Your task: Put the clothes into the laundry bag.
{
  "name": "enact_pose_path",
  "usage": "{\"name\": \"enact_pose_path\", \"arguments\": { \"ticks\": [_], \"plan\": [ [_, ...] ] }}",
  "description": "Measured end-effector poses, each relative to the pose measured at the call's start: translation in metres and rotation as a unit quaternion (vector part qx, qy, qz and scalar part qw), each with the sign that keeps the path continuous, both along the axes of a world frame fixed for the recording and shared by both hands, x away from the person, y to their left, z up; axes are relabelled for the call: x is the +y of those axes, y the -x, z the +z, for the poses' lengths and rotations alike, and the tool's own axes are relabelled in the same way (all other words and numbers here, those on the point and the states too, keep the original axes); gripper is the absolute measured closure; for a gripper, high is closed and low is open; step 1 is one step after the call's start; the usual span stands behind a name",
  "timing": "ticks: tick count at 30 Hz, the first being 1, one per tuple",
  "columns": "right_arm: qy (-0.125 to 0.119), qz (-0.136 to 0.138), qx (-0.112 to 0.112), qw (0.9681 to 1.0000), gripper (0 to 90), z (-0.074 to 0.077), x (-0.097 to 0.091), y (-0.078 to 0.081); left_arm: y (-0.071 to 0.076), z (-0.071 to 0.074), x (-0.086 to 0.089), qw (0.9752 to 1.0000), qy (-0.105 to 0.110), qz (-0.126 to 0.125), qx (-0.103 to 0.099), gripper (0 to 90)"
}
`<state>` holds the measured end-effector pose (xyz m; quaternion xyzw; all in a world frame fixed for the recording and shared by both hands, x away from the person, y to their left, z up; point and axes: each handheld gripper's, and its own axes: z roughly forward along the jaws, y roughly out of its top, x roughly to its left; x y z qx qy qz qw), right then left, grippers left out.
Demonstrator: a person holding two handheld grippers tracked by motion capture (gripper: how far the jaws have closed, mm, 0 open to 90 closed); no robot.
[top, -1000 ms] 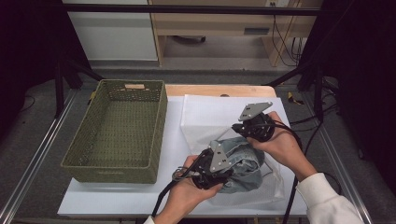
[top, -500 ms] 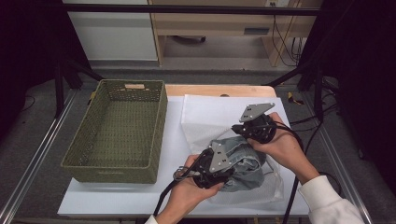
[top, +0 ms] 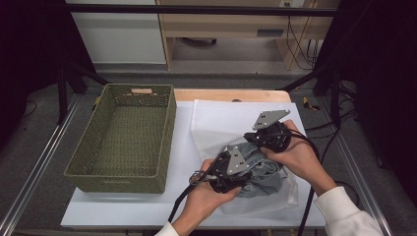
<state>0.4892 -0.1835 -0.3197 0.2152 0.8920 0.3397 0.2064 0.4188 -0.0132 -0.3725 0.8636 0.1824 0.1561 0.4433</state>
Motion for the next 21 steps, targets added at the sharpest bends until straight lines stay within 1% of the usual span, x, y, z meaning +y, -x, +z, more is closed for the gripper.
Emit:
{"name": "enact_pose_path", "arguments": {
  "ticks": [2,5,8,10,14,19,21],
  "plan": [
    [-0.002,0.001,0.000,1.0000,89.2,0.000,0.000,0.000,0.000,-0.001,-0.002,1.0000,0.000,-0.001,-0.002,61.9],
    [-0.003,0.001,0.000,1.0000,89.2,0.000,0.000,0.001,-0.003,-0.004,-0.003,1.0000,-0.007,0.002,-0.005,61.8],
    [-0.003,0.001,0.000,1.0000,89.2,0.001,0.000,0.001,-0.006,-0.008,-0.002,0.9999,-0.008,0.006,-0.004,61.8],
    [-0.004,0.003,0.001,1.0000,89.2,0.001,-0.001,0.001,-0.012,-0.015,0.001,0.9999,-0.007,0.015,0.000,61.8],
    [-0.006,0.001,0.002,1.0000,89.2,0.002,-0.001,0.002,-0.019,-0.023,0.005,0.9996,-0.015,0.023,-0.003,61.7],
    [-0.005,0.004,0.003,1.0000,89.2,0.001,-0.001,0.002,-0.026,-0.032,0.008,0.9996,-0.008,0.027,-0.002,61.8],
    [-0.004,0.003,0.003,1.0000,89.2,0.000,-0.001,0.002,-0.029,-0.035,0.008,0.9996,-0.009,0.025,-0.006,61.7]
  ]
}}
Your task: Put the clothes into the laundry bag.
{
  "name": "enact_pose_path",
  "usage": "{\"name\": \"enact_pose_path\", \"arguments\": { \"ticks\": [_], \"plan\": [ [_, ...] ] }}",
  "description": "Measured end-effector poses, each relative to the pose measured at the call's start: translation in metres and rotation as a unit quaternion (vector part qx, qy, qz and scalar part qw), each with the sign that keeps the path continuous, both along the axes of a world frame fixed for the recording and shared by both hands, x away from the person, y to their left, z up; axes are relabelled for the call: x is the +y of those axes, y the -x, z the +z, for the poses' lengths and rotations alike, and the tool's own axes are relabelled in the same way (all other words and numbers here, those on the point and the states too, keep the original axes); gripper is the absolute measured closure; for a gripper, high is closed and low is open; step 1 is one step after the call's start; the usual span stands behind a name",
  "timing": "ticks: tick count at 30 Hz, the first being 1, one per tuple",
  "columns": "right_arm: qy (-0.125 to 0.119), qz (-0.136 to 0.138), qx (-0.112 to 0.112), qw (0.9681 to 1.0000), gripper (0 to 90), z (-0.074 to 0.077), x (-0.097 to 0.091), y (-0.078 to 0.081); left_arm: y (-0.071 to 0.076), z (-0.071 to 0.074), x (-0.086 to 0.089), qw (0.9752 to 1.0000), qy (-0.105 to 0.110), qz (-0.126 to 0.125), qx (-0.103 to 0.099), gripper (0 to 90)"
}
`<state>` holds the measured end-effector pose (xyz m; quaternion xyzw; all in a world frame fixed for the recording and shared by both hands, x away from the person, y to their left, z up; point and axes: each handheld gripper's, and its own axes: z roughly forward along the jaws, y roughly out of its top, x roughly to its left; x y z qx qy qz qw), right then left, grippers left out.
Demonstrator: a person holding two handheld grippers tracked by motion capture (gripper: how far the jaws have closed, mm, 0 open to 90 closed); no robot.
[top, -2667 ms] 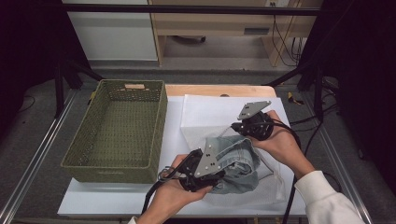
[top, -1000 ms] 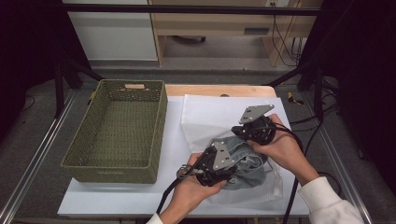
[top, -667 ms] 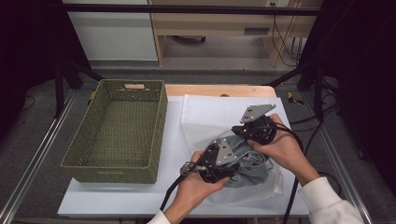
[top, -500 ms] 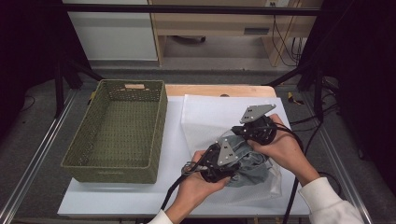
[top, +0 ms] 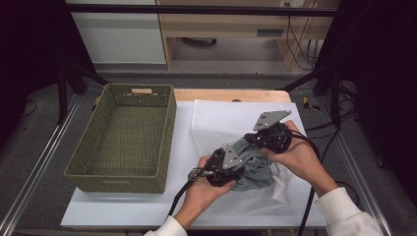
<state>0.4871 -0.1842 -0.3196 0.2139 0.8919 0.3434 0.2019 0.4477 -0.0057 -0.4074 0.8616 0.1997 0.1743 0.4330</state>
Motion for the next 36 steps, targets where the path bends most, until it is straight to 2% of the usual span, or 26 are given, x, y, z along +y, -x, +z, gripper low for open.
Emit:
{"name": "enact_pose_path", "arguments": {
  "ticks": [6,11,20,25,28,33,36],
  "plan": [
    [-0.002,-0.002,0.003,1.0000,89.2,-0.001,-0.001,0.000,-0.008,-0.007,-0.001,1.0000,-0.002,0.002,-0.006,61.6],
    [-0.002,-0.001,0.003,1.0000,89.2,-0.003,-0.001,0.000,-0.015,-0.016,0.001,0.9999,-0.002,0.007,0.008,60.6],
    [-0.004,0.000,0.008,1.0000,89.2,-0.004,-0.002,0.000,-0.017,-0.020,0.003,0.9998,-0.017,0.006,-0.004,58.5],
    [-0.004,0.001,0.010,0.9999,89.1,-0.006,0.000,0.001,-0.019,-0.025,0.003,0.9999,-0.006,0.009,-0.003,51.8],
    [-0.004,-0.003,0.010,0.9999,89.1,-0.008,0.000,0.001,-0.013,-0.023,0.003,0.9998,-0.002,0.013,-0.015,41.1],
    [-0.012,-0.007,0.014,0.9998,89.1,-0.013,-0.001,0.000,0.002,-0.011,0.009,0.9992,0.016,0.009,-0.036,35.8],
    [-0.015,-0.009,0.017,0.9997,89.1,-0.015,0.000,0.002,0.012,-0.004,0.017,0.9987,0.034,0.010,-0.037,34.7]
  ]
}}
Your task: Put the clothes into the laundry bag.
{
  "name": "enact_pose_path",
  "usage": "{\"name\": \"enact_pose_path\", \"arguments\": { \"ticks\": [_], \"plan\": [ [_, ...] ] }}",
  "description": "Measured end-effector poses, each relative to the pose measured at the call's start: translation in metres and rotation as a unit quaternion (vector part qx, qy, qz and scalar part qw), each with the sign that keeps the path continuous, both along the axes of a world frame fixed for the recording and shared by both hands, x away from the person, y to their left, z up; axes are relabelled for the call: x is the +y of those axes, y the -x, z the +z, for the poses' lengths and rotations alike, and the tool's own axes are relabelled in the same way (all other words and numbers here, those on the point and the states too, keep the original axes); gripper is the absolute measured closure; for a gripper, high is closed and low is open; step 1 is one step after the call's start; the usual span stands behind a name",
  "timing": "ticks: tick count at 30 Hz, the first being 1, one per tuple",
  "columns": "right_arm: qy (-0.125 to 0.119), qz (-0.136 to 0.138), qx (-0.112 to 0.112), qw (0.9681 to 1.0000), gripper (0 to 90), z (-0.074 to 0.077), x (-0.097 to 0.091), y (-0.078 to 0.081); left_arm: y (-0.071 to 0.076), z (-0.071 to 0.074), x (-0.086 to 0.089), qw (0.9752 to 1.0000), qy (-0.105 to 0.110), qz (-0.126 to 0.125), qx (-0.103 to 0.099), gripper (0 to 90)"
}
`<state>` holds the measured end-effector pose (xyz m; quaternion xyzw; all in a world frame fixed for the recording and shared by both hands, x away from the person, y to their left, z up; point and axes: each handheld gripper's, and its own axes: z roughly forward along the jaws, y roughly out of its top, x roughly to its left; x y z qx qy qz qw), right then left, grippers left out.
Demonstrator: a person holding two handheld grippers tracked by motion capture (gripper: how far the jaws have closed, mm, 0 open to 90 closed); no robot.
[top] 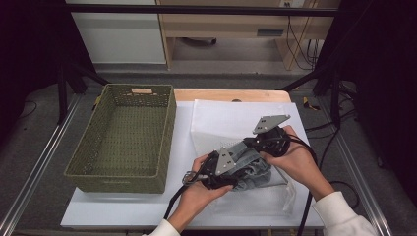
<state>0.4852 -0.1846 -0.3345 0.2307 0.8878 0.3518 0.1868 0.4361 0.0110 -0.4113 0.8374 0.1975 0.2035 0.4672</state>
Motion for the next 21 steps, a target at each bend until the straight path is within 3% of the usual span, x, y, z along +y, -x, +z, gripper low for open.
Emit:
{"name": "enact_pose_path", "arguments": {
  "ticks": [6,11,21],
  "plan": [
    [-0.011,0.008,-0.001,0.9999,89.1,-0.007,0.003,0.014,0.030,0.006,0.022,0.9998,0.019,-0.007,-0.005,35.0],
    [-0.022,0.009,-0.004,0.9997,89.1,-0.014,0.005,0.026,0.048,0.000,0.039,0.9981,0.060,0.007,0.004,37.0],
    [-0.037,-0.018,-0.022,0.9989,88.9,-0.034,0.002,0.051,0.060,-0.009,0.038,0.9986,0.047,0.010,0.021,42.0]
  ]
}}
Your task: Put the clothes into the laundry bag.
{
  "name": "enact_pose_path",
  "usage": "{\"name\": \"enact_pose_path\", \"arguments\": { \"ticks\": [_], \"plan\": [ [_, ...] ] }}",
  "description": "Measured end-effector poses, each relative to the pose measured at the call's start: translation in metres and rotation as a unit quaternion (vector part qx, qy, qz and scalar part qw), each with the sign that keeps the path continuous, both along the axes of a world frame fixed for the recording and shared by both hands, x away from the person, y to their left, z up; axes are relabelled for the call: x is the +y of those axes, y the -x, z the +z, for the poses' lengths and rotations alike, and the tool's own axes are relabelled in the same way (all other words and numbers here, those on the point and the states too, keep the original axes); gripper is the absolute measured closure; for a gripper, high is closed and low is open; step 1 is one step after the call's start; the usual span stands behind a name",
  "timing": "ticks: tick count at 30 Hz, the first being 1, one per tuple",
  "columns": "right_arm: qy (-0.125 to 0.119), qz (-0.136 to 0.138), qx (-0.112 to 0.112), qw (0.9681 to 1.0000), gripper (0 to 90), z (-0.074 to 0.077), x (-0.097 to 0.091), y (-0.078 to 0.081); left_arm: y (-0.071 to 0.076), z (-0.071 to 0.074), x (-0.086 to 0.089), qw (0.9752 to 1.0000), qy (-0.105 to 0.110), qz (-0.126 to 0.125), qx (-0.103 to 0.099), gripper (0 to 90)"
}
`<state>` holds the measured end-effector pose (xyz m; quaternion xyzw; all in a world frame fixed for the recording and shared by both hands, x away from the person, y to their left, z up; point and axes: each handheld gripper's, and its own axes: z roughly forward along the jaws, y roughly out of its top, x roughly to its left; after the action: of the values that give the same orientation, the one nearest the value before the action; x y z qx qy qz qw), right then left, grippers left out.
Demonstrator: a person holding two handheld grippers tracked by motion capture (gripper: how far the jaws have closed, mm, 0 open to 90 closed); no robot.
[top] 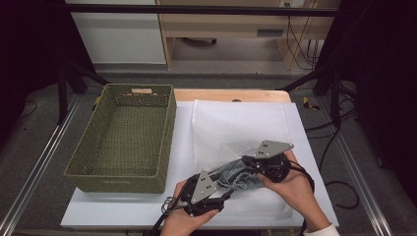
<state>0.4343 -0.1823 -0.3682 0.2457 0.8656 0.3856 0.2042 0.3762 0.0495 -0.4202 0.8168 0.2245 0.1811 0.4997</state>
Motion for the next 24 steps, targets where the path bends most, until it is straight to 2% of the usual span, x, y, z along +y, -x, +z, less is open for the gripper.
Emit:
{"name": "enact_pose_path", "arguments": {
  "ticks": [4,8,10,12,14,17,19,24],
  "plan": [
    [-0.012,0.000,-0.008,0.9999,89.0,0.001,0.001,0.008,0.002,-0.005,-0.001,1.0000,-0.002,0.001,0.006,47.0],
    [0.013,-0.001,-0.022,0.9997,89.1,0.004,0.002,0.014,0.003,-0.012,-0.005,0.9999,-0.002,-0.004,0.017,49.2],
    [0.017,-0.001,-0.026,0.9995,89.1,0.002,0.002,0.018,0.006,-0.015,-0.009,0.9998,-0.011,-0.010,0.016,52.0],
    [0.007,-0.002,-0.025,0.9997,89.1,-0.001,-0.001,0.019,0.007,-0.017,-0.012,0.9995,-0.021,-0.004,0.022,55.5],
    [-0.009,-0.001,-0.026,0.9996,89.0,-0.002,-0.005,0.019,0.006,-0.019,-0.013,0.9993,-0.016,-0.008,0.033,60.6],
    [-0.030,0.001,-0.027,0.9992,89.1,-0.005,-0.009,0.018,0.005,-0.022,-0.015,0.9991,-0.018,-0.010,0.038,69.9],
    [-0.029,0.003,-0.026,0.9992,89.1,-0.008,-0.008,0.017,0.004,-0.024,-0.016,0.9987,-0.023,-0.006,0.046,74.5],
    [-0.028,0.002,-0.017,0.9995,89.0,-0.014,-0.006,0.016,0.003,-0.032,-0.024,0.9967,-0.039,-0.016,0.070,87.6]
  ]
}}
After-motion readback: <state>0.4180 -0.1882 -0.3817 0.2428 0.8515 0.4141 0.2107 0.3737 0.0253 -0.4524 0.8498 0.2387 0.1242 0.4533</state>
